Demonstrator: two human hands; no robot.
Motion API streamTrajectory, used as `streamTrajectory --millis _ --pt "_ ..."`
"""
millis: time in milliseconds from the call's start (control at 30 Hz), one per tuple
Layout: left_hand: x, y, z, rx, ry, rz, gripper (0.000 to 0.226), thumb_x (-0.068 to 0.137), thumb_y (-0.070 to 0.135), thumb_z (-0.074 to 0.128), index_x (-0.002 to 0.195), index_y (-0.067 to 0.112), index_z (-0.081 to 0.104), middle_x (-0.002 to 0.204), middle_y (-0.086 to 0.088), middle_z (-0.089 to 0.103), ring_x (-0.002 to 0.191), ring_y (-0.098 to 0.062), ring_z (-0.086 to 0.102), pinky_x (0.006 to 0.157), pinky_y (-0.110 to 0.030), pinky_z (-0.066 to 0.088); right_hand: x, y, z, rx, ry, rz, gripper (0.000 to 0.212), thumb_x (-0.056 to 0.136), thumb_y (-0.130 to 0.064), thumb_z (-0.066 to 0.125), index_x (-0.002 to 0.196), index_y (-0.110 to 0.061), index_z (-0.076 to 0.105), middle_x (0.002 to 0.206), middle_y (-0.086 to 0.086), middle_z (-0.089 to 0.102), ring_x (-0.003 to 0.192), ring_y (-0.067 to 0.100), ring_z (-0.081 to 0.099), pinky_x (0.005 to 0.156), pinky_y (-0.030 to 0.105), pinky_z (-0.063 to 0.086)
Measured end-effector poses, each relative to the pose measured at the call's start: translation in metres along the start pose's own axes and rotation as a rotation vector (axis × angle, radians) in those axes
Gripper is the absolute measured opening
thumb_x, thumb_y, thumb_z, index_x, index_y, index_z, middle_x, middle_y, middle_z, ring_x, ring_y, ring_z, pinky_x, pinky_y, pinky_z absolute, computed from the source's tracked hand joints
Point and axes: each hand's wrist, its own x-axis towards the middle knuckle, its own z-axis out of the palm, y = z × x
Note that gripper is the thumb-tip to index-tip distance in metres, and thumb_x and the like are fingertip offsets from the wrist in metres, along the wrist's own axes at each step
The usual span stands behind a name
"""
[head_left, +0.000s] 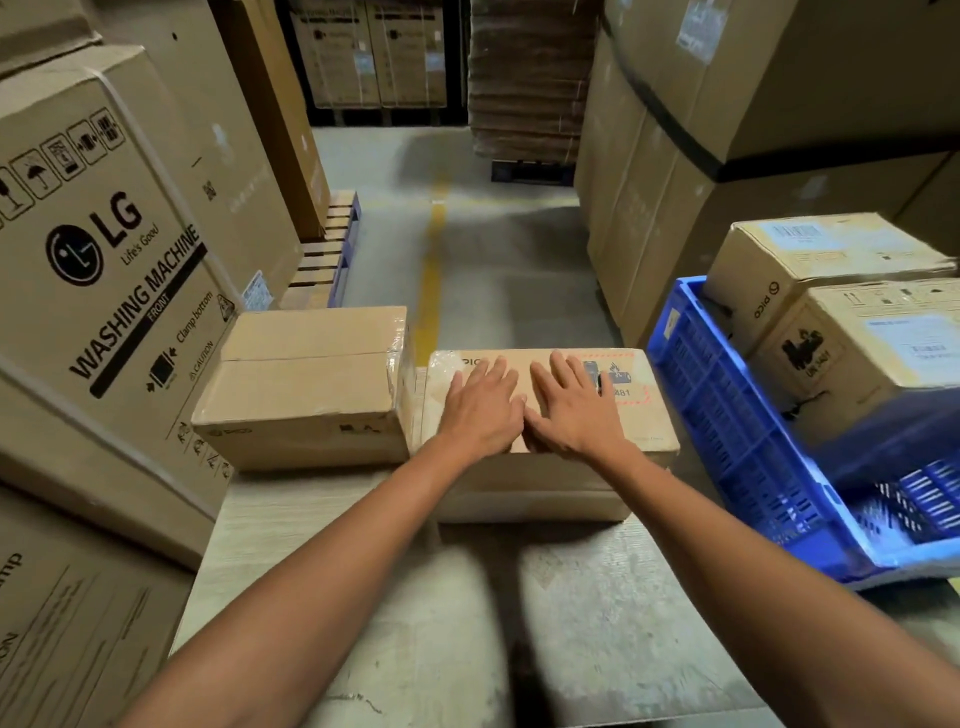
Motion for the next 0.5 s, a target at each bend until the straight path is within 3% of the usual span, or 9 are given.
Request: streamTrajectory --millis 67,133,233,333,400,500 --pt "0.003 -0.001 -0.007 0.027 -0.064 0.008 0.053 0.104 0.037 0.031 0.153 0.016 0.035 0.165 -0.005 0.02 0.152 -0.027 0.014 0.122 -0.053 0.012 0.005 0.0 -0.009 0.025 -0.055 0.006 0.08 0.092 -0.072 0.019 0.159 -0.028 0.021 0.169 0.005 0.008 0.155 0.027 0.006 0.121 0.059 0.005" --pt "0.004 0.004 -0.012 0.063 -0.096 0.001 0.052 0.104 0.036 0.031 0.152 0.016 0.036 0.165 -0.008 0.021 0.152 -0.03 0.017 0.12 -0.055 0.017 0.006 0.001 -0.017 0.054 -0.047 0.001 0.069 0.097 -0.064 0.037 0.154 -0.025 0.036 0.165 0.006 0.024 0.151 0.028 0.02 0.12 0.056 0.015" --pt "-0.008 0.018 -0.011 0.058 -0.002 0.083 0.043 0.103 0.029 0.035 0.138 0.012 0.054 0.151 -0.012 0.044 0.14 -0.03 0.038 0.114 -0.052 0.032 -0.007 0.0 -0.019 0.127 0.193 -0.018 0.038 0.096 -0.043 0.056 0.118 -0.015 0.071 0.118 0.005 0.063 0.112 0.025 0.057 0.096 0.042 0.047" --pt "-0.027 0.034 0.006 -0.011 0.133 0.17 0.035 0.1 0.021 0.041 0.124 0.01 0.064 0.135 -0.012 0.058 0.126 -0.03 0.051 0.106 -0.047 0.04 -0.03 0.0 -0.006 0.104 0.381 0.003 0.025 0.094 -0.031 0.058 0.094 -0.013 0.076 0.097 0.002 0.069 0.09 0.023 0.061 0.078 0.041 0.052" --pt "-0.033 0.042 0.015 -0.013 0.131 0.147 0.037 0.1 0.021 0.04 0.129 0.011 0.061 0.143 -0.011 0.054 0.135 -0.03 0.044 0.112 -0.048 0.033 -0.043 0.0 0.004 0.144 0.471 -0.017 0.019 0.091 -0.021 0.062 0.093 -0.01 0.077 0.098 0.008 0.072 0.091 0.029 0.065 0.08 0.042 0.054" --pt "-0.028 0.045 0.015 0.038 0.071 0.102 0.041 0.102 0.024 0.036 0.135 0.013 0.057 0.153 -0.008 0.045 0.144 -0.027 0.034 0.116 -0.047 0.026 -0.05 0.001 0.015 0.229 0.524 -0.037 0.02 0.088 -0.012 0.062 0.102 -0.007 0.076 0.11 0.013 0.073 0.11 0.033 0.066 0.095 0.042 0.051"
